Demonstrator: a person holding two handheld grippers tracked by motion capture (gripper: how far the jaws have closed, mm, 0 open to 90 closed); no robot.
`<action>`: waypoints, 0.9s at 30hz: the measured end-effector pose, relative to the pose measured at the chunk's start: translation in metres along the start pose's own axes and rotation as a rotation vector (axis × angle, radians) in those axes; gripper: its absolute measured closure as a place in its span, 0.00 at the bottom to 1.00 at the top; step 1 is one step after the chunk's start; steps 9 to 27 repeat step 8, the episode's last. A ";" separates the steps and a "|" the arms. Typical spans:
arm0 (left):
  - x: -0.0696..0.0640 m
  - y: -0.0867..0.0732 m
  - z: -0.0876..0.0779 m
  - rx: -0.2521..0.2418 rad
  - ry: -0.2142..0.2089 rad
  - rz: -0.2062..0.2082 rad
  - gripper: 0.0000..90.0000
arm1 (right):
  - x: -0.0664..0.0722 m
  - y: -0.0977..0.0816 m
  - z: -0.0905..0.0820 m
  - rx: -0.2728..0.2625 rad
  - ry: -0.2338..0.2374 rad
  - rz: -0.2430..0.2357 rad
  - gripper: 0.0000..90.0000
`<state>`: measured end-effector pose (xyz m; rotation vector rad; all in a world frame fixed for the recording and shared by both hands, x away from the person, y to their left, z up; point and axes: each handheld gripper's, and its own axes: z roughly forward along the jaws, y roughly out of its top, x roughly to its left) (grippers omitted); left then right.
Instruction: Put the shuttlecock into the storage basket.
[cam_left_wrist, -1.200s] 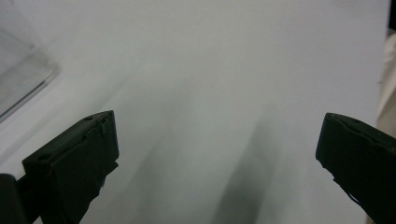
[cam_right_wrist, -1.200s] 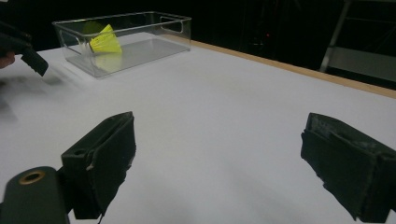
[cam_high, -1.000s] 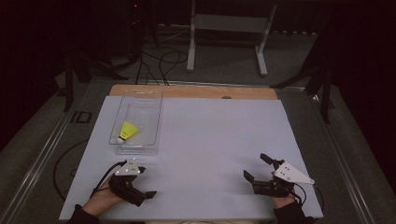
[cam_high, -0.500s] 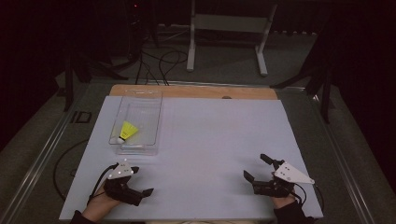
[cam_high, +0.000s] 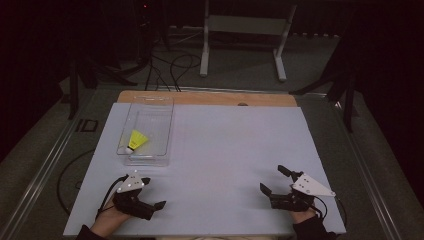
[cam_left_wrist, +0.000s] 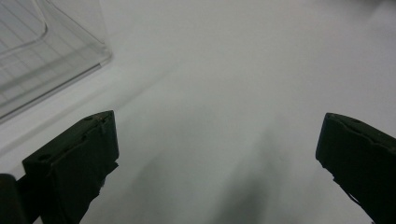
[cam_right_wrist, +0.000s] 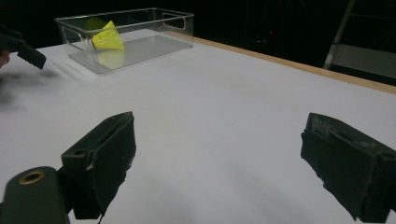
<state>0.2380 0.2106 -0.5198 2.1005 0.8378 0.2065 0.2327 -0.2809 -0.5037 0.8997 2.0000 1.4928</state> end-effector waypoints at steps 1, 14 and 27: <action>0.000 0.000 0.000 -0.001 0.000 0.000 0.00 | 0.000 0.000 0.000 0.000 0.000 -0.001 0.11; -0.001 0.001 0.001 -0.002 -0.006 0.000 0.00 | 0.000 0.000 0.000 0.001 0.001 -0.003 0.11; -0.001 0.001 0.001 -0.002 -0.006 0.000 0.00 | 0.000 0.000 0.000 0.001 0.001 -0.003 0.11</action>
